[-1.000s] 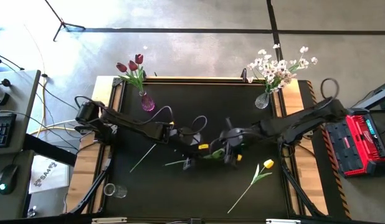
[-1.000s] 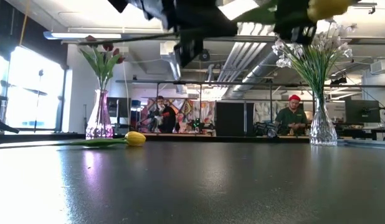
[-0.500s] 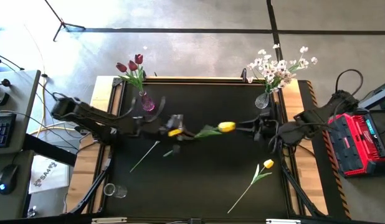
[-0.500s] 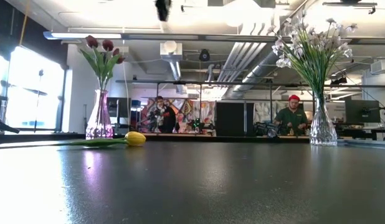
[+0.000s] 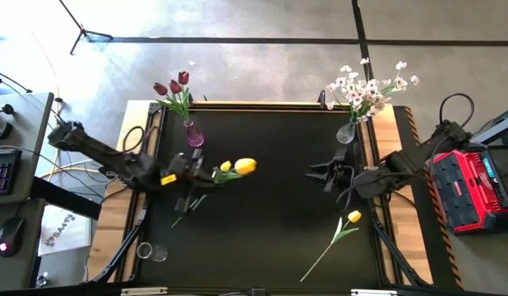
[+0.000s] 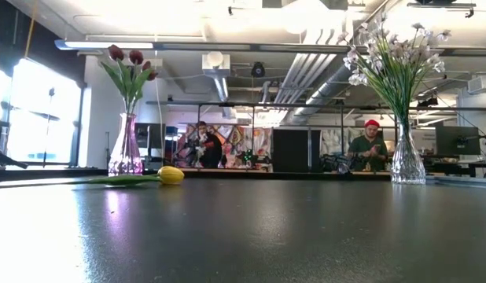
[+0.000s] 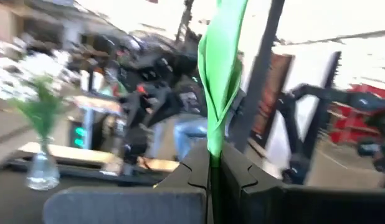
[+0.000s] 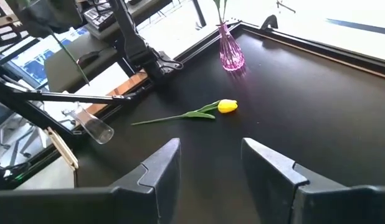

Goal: Sort flowers into vase by color
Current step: Put the middle yellow tulip flower into the bottom left transparent vase

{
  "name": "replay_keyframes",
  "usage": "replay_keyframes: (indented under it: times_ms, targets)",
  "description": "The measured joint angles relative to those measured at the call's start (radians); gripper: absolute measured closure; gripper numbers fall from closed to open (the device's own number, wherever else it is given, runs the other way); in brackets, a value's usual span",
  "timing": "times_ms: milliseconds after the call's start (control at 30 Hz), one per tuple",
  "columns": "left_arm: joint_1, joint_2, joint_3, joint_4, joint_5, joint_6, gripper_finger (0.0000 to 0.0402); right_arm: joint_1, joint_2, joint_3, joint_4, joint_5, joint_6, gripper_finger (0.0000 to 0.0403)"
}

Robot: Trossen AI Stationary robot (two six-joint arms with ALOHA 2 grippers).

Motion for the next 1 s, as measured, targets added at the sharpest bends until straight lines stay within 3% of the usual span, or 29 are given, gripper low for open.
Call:
replay_keyframes:
  times_ms: [133,300,467,767,1000]
  targets:
    - [-0.085,-0.058,-0.057,0.064,-0.172,0.063,0.0401,0.000,-0.001,0.000,0.005,0.012,0.016,0.0245]
    - [-0.158,-0.080,-0.145,0.248,-0.294,0.107,0.0401,0.000,0.001,0.000,0.019,0.008,0.068,0.0245]
    - [-0.174,-0.050,-0.174,0.289,-0.373,0.093,0.0401,0.000,0.066,0.000,0.232,-0.043,0.006,0.0245]
    - [-0.142,0.049,-0.173,0.419,-0.385,0.071,0.0401,-0.028,0.282,0.000,0.784,-0.157,-0.245,0.0245]
    - [-0.094,0.159,-0.173,0.533,-0.295,0.019,0.0401,-0.075,0.401,0.000,0.997,-0.274,-0.280,0.0245]
